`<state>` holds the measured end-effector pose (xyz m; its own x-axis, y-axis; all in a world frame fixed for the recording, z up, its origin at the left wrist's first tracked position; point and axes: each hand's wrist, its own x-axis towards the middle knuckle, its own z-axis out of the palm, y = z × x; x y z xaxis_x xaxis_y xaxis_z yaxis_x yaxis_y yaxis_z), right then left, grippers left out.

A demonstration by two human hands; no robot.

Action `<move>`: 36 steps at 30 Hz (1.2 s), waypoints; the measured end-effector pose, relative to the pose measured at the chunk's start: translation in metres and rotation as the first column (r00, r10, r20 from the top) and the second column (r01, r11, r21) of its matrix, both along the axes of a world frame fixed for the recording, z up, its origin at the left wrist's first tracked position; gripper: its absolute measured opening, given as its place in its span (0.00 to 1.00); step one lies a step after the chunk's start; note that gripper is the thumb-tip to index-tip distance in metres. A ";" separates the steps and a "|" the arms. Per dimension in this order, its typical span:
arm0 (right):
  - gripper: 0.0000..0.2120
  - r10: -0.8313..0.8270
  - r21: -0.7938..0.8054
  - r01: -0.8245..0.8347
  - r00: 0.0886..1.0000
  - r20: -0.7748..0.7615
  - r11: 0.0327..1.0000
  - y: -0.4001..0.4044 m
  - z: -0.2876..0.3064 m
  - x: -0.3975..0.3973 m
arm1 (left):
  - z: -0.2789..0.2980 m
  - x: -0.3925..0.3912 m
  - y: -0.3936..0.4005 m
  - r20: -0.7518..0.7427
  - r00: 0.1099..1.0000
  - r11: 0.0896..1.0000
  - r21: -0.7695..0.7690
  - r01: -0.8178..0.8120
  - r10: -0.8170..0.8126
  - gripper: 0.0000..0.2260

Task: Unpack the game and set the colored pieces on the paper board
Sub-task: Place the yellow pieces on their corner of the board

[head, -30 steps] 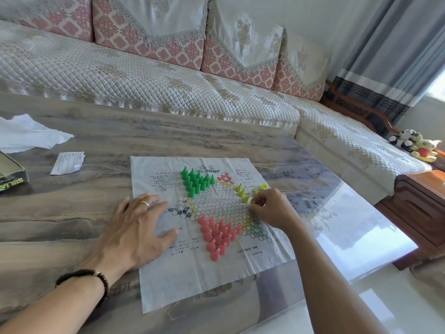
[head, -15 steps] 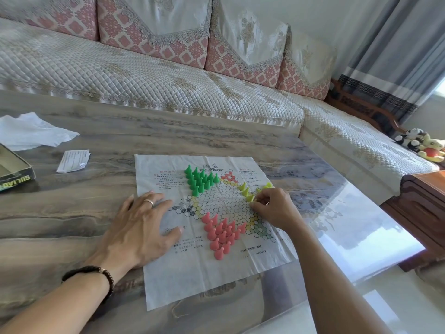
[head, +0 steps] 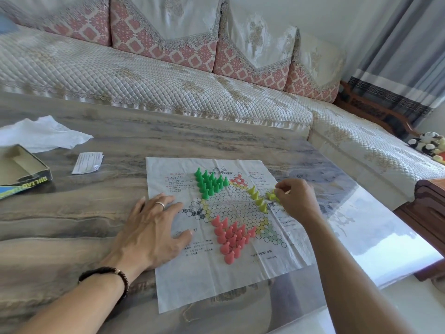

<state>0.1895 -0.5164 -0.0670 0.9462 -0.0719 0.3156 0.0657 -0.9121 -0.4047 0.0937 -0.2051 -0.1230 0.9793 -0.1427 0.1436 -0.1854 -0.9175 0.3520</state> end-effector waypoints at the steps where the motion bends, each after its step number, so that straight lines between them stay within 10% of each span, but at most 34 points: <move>1: 0.04 0.020 -0.072 -0.022 0.999 -0.032 0.997 0.001 -0.002 0.006 | 0.000 0.000 0.000 0.001 1.000 1.000 0.004 0.003 -0.003 0.37; 11: 0.07 0.002 -0.410 -0.123 0.959 -0.283 0.904 0.015 0.000 0.044 | -0.001 0.001 0.000 0.015 1.000 1.000 -0.011 0.005 -0.004 0.36; 24: 0.07 -0.027 0.171 0.028 1.000 -0.005 0.985 0.009 0.002 -0.012 | 0.000 0.000 -0.001 0.017 1.000 1.000 -0.013 0.004 -0.004 0.38; 36: 0.04 0.016 0.098 0.000 0.986 -0.164 0.995 0.002 -0.016 -0.040 | -0.002 0.002 0.000 0.029 1.000 1.000 0.005 0.005 -0.005 0.39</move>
